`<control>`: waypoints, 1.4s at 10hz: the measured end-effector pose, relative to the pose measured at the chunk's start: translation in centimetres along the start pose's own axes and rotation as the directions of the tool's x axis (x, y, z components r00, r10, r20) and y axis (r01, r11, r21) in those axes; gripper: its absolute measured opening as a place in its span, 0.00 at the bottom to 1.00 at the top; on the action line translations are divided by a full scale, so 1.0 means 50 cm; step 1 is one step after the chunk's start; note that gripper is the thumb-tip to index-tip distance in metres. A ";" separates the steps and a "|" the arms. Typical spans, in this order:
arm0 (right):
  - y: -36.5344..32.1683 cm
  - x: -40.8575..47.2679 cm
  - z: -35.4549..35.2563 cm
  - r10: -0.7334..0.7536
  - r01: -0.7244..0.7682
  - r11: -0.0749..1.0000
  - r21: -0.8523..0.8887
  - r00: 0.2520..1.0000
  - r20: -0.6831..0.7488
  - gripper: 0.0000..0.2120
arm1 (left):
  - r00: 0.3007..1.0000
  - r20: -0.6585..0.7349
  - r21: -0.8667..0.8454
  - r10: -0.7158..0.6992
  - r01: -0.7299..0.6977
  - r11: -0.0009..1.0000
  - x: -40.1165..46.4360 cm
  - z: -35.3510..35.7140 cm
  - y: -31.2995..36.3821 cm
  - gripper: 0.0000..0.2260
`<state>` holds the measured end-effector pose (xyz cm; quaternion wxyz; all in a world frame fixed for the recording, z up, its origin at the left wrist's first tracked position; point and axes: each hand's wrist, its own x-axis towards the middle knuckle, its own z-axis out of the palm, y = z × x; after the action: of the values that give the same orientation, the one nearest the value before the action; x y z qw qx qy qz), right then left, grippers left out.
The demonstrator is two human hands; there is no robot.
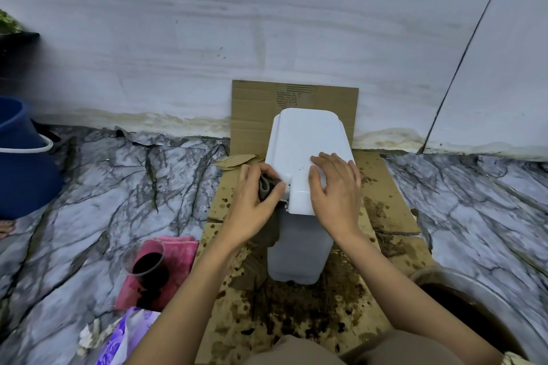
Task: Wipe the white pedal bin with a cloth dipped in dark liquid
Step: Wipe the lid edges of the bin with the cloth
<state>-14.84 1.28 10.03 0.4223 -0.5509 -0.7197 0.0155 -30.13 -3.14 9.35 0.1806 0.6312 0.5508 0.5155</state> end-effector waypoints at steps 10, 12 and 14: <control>-0.002 -0.002 -0.001 0.004 -0.004 0.999 0.034 1.000 -0.015 0.13 | 0.975 0.155 0.392 0.159 -0.209 0.896 0.000 -0.020 0.018 0.19; -0.003 -0.002 -0.001 0.001 0.000 0.999 0.040 1.000 -0.024 0.13 | 0.981 0.073 0.412 0.177 -0.192 0.891 -0.004 -0.019 0.029 0.19; -0.004 -0.002 0.000 0.001 0.000 0.999 0.042 1.000 -0.029 0.13 | 0.991 0.008 0.274 0.134 -0.131 0.953 -0.007 -0.011 0.032 0.12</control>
<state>-14.96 1.10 10.06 0.4440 -0.5424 -0.7129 0.0229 -29.72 -4.18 10.69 0.0539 0.6828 0.5742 0.4486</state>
